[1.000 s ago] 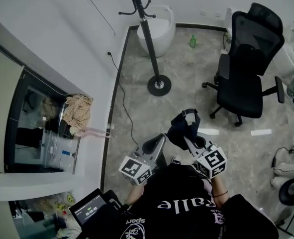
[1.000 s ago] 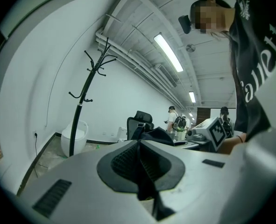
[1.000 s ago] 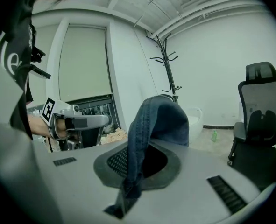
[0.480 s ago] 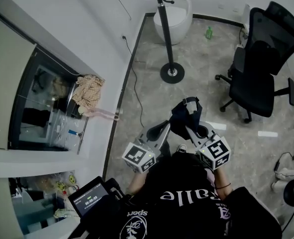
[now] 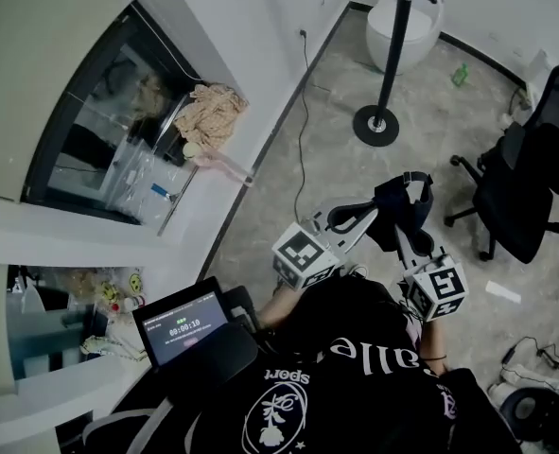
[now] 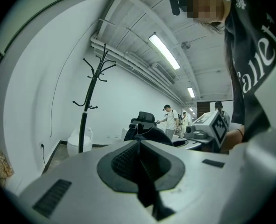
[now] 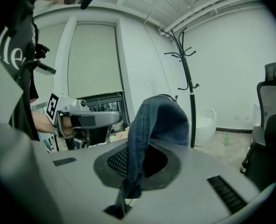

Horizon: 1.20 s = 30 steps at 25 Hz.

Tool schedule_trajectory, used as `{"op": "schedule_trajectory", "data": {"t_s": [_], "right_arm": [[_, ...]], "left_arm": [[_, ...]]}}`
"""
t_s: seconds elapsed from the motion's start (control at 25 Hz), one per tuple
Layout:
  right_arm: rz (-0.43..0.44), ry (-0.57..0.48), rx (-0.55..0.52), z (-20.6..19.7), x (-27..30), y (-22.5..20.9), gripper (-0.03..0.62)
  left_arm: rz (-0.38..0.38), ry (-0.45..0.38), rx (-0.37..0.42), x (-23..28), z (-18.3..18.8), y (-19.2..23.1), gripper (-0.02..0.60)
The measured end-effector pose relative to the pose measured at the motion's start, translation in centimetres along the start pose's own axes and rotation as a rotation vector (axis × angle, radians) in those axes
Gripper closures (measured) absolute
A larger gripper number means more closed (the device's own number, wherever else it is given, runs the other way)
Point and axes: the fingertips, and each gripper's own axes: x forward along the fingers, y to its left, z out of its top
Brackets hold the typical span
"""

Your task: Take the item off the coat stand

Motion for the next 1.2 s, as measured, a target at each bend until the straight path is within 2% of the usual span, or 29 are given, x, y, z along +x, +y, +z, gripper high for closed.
{"op": "schedule_trajectory", "data": {"t_s": [0.2,0.44,0.72,1.2], "right_arm": [[-0.023,0.019,-0.001,1.8,4.9,2.4,0.565],[-0.032,-0.005,0.007,3.2,7.7,3.7,0.565],[-0.09,-0.006,0.012,2.7,8.5,3.2,0.565],[-0.157,-0.014,0.009,3.4,8.9,3.1,0.565]], "left_arm": [[-0.017,0.01,0.015,-3.1,1.3,5.3,0.577],[-0.003,-0.029,0.002,-4.6,2.9,9.7,0.577],[-0.047,-0.023,-0.001,-4.6,2.3,10.7,0.577],[-0.121,-0.046,-0.006,-3.9,3.9,11.7,0.577]]}}
